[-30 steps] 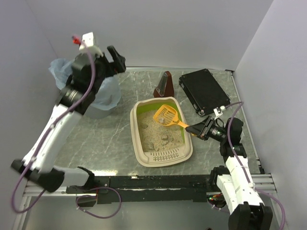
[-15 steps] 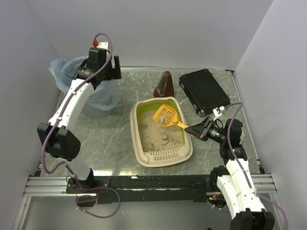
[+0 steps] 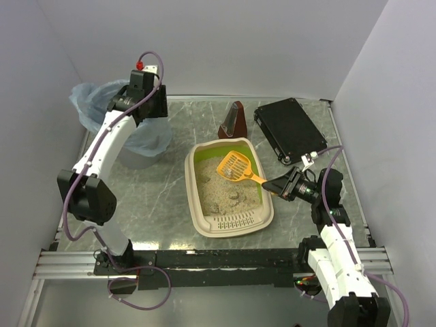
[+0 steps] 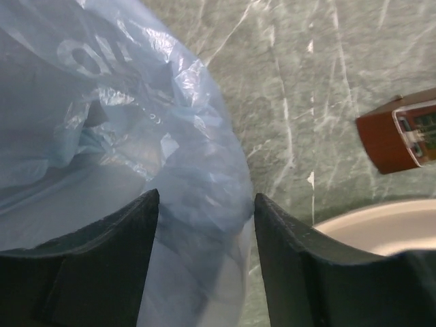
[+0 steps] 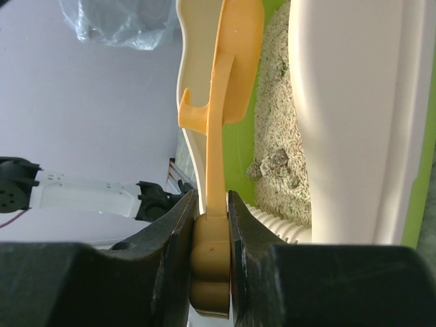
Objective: Clean the litter box
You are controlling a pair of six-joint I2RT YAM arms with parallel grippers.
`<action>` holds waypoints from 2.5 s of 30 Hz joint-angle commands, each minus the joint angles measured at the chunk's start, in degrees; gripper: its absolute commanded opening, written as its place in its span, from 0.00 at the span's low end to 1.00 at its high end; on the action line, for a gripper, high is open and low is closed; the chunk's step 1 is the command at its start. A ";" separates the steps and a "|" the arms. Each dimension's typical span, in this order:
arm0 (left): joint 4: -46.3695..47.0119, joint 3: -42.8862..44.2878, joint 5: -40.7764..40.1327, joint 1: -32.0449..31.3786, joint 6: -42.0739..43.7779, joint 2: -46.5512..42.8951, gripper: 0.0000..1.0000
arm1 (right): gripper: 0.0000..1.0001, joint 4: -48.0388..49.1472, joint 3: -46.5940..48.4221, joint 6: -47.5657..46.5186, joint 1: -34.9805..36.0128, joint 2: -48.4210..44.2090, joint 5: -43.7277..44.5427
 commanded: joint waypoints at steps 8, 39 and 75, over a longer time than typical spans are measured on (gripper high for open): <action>-1.49 2.48 -0.20 -0.29 -1.66 0.16 0.14 | 0.00 -3.75 1.86 -1.14 0.13 -6.71 2.51; -16.10 -2.36 -9.87 -18.39 -15.56 -9.25 0.77 | 0.00 -5.87 4.33 -3.43 0.22 -3.20 0.85; -6.15 -23.80 -14.78 -18.48 -28.38 -47.31 0.97 | 0.00 3.63 19.25 11.34 2.49 4.62 -4.69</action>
